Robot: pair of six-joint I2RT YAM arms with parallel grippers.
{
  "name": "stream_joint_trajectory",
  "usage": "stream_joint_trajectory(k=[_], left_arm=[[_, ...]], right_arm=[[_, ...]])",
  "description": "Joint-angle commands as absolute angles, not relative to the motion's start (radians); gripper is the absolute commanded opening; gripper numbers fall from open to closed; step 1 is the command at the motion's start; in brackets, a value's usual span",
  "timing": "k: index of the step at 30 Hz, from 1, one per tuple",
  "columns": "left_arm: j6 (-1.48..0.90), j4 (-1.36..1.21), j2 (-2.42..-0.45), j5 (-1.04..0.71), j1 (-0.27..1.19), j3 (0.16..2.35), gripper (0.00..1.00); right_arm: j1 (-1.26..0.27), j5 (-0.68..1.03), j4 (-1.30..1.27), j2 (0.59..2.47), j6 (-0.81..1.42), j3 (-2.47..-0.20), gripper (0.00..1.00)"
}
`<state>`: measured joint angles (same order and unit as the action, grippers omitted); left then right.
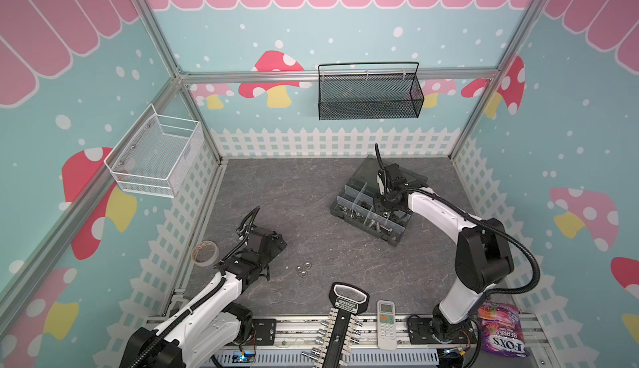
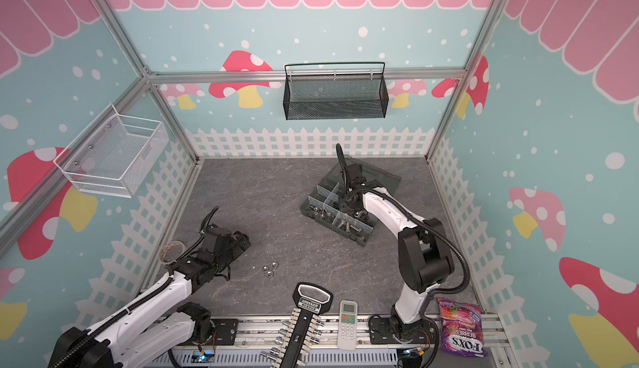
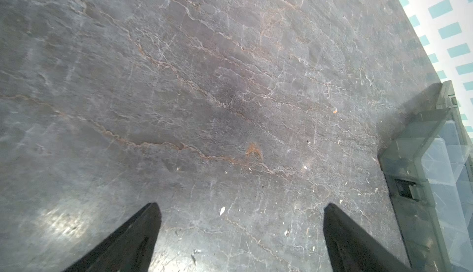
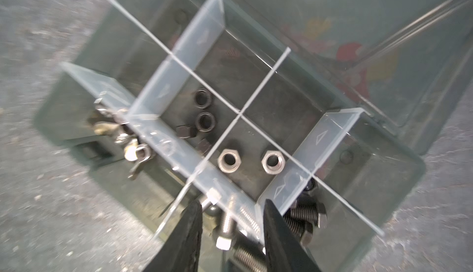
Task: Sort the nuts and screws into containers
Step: 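Open the right gripper to drop the silver nut into the compartment, then move the right gripper over the cluster of three silver nuts nearer the robot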
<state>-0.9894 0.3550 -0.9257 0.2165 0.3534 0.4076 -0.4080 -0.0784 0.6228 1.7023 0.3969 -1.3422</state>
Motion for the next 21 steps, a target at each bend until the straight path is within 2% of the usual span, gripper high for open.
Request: stream_joint_trajectory(k=[1,5,11,21], left_arm=[[-1.012,0.372,-0.914,0.238,0.346,0.413,1.0],[-1.025,0.409,-0.898,0.266,0.343,0.413,1.0],[-1.063,0.469,-0.851,0.293,0.315,0.398,1.0],[-1.091,0.522,-0.747,0.289,0.255,0.354,1.0]], right_arm=[[-0.48,-0.104,0.699,1.662,0.39,-1.396,0.42],[-0.615,-0.148,0.777,1.666,0.401,-1.446,0.42],[-0.781,-0.064,0.792,1.697,0.439,-1.454,0.42],[-1.023,-0.038,0.813,1.881,0.436,-1.537,0.45]])
